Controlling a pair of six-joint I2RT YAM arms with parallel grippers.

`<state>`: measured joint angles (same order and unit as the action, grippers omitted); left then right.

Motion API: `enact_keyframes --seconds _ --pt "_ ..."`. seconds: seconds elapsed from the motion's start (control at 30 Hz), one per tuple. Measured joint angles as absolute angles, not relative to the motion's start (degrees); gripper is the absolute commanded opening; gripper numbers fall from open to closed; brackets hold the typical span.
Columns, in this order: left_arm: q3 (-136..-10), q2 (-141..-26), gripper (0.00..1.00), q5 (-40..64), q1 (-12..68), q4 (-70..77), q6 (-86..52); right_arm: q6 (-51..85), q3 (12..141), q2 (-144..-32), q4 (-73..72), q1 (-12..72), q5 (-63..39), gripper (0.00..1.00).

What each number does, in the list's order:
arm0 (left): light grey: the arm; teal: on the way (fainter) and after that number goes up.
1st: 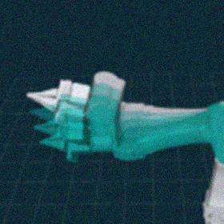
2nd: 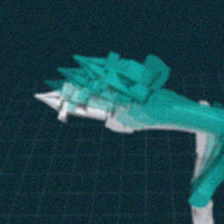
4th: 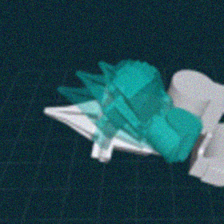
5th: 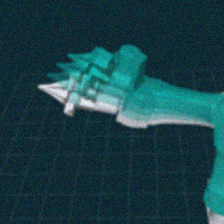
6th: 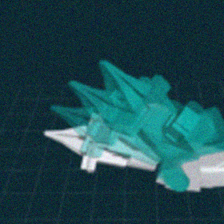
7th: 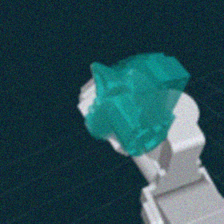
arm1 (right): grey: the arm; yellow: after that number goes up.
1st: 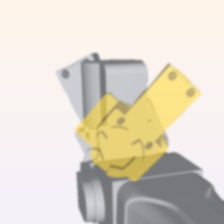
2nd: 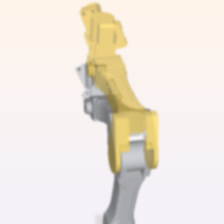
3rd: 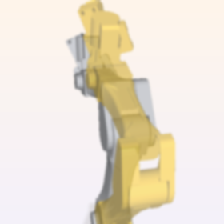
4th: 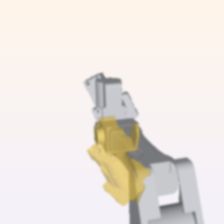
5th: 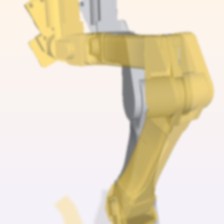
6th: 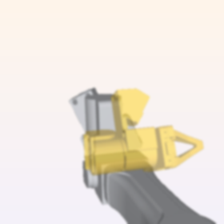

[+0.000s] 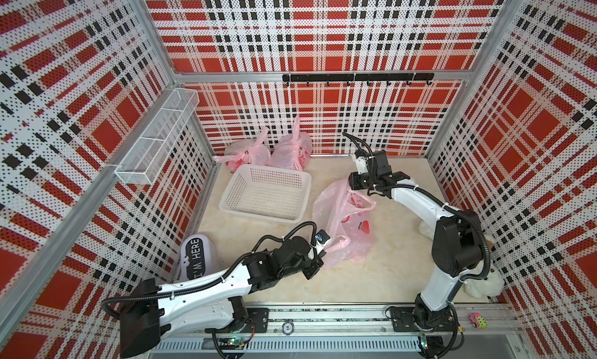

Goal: Untie the knot of a plastic bag & take out the apple
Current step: Untie the plastic bag at the center of the board.

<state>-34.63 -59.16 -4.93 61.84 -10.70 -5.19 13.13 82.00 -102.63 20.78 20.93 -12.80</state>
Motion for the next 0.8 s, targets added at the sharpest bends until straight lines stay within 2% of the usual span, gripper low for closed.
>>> enact_keyframes --seconds 0.03,0.17,0.27,0.4,0.63,0.8 --pt "-34.41 -59.16 0.01 -5.43 61.84 -10.66 -5.96 14.39 81.60 -102.54 20.16 20.97 -13.69 0.53" --pt "-32.56 -58.41 0.14 -5.67 61.84 -8.78 -7.64 18.28 78.02 -100.77 18.65 21.91 -16.95 0.62" --pt "-31.70 -57.34 0.36 -5.23 61.84 -8.40 -7.77 20.43 74.87 -97.38 18.63 21.96 -19.59 0.66" --pt "-31.86 -55.70 0.51 -4.54 60.97 -8.34 -8.23 22.83 70.89 -88.73 19.20 21.93 -23.27 0.70" --pt "-35.38 -53.91 0.54 1.30 52.93 -8.62 -11.40 23.86 68.38 -73.23 22.41 21.96 -23.40 0.73" --pt "-41.06 -54.04 0.51 5.78 47.57 -9.10 -14.57 24.27 63.96 -66.70 26.20 22.09 -19.70 0.72"
